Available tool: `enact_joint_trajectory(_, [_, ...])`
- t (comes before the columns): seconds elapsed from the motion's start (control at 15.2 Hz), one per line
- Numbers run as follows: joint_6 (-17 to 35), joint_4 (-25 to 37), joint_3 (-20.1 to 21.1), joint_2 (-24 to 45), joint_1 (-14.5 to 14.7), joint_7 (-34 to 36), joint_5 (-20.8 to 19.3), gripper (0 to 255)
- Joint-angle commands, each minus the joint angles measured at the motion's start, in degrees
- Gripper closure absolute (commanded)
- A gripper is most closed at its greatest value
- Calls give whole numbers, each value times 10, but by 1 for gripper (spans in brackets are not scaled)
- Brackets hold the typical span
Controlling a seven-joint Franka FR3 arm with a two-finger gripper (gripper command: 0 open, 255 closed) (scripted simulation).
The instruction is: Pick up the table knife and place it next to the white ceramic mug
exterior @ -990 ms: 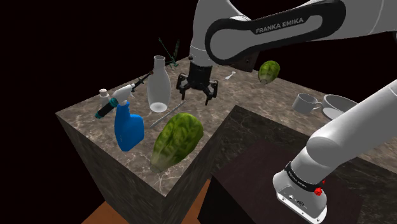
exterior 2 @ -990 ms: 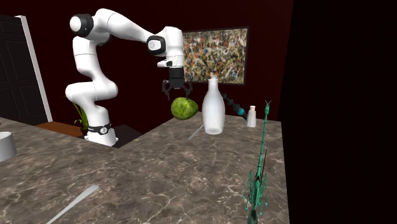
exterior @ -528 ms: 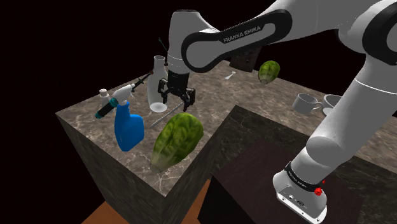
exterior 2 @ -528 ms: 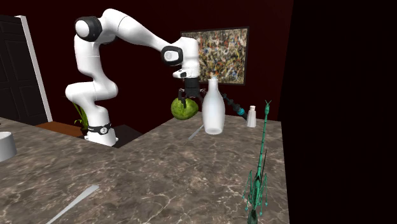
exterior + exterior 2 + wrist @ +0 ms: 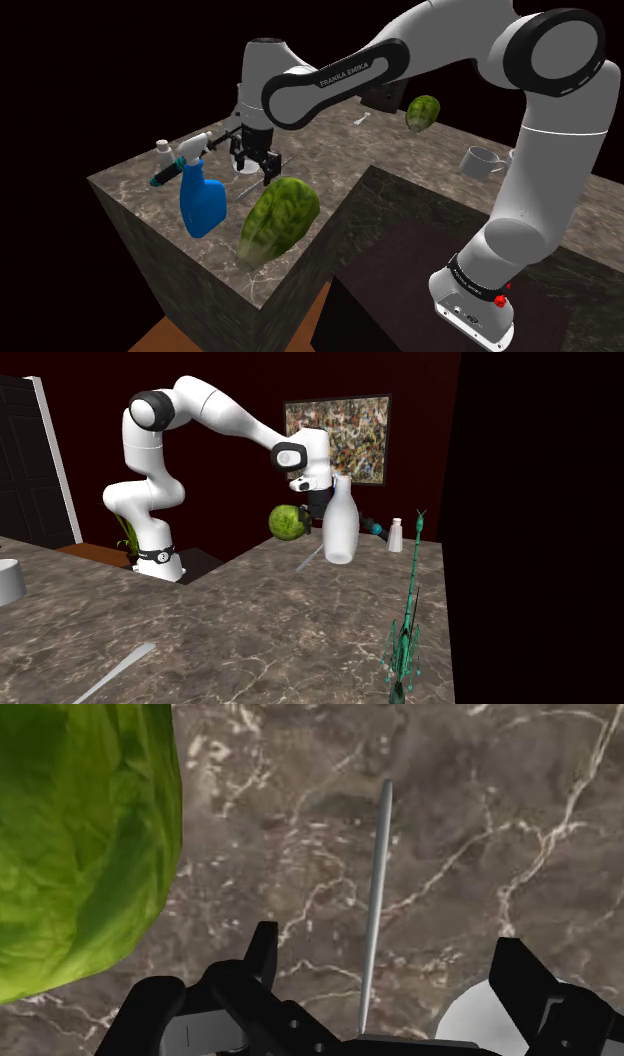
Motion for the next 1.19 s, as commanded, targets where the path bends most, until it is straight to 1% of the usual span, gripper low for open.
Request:
enact_joint_trajectory(0.0, [10, -1, -6, 15, 4, 7, -10, 0])
enact_joint_trajectory(0.2, [25, -6, -11, 27, 9, 13, -18, 0])
enact_joint_trajectory(0.73, [25, -6, -10, 27, 9, 13, -19, 0])
enact_joint_trajectory(0.79, [25, -6, -10, 27, 9, 13, -18, 255])
enact_joint_trajectory(1.12, [25, -7, -10, 27, 9, 14, -18, 255])
